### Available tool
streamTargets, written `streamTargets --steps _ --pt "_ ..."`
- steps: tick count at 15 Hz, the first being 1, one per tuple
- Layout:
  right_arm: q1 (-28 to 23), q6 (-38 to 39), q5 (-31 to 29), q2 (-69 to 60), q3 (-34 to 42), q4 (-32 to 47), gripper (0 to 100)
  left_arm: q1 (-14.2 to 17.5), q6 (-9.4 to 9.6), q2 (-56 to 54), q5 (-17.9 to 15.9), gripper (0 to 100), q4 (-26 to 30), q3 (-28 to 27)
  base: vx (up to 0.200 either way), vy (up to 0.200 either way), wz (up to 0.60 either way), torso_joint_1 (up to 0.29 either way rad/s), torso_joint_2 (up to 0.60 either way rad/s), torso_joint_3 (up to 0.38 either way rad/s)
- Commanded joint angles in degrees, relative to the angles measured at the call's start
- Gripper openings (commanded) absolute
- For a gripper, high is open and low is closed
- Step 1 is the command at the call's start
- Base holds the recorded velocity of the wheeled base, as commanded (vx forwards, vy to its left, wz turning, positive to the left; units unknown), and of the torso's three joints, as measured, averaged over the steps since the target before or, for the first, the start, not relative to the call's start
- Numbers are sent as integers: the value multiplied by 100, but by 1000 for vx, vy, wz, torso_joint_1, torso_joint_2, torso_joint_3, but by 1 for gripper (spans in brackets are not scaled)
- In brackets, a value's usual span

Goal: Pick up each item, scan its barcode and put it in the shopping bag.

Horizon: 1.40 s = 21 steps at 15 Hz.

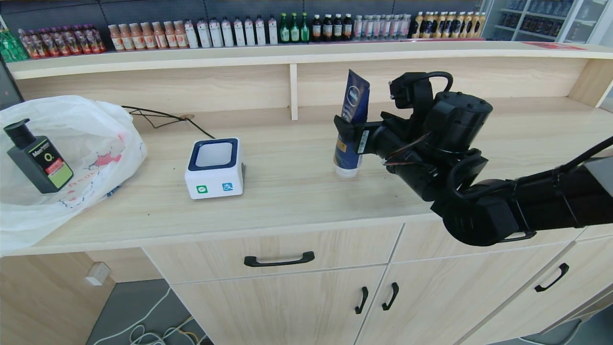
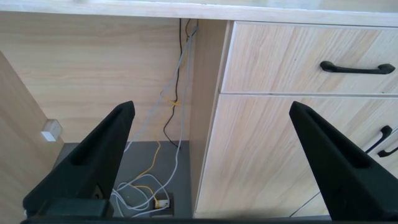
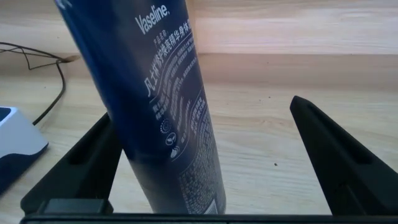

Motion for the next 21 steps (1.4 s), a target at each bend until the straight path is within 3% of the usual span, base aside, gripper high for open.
streamTargets --steps 1,20,21 --pt "1 1 1 113 -15 -18 100 0 0 -2 0 100 0 0 0 0 0 0 0 0" --pt "-8 10 -114 482 -165 -106 100 0 0 -2 9 100 0 0 0 0 0 0 0 0" --pt "-8 10 -114 482 -165 -115 0 0 0 -2 0 100 0 0 0 0 0 0 0 0"
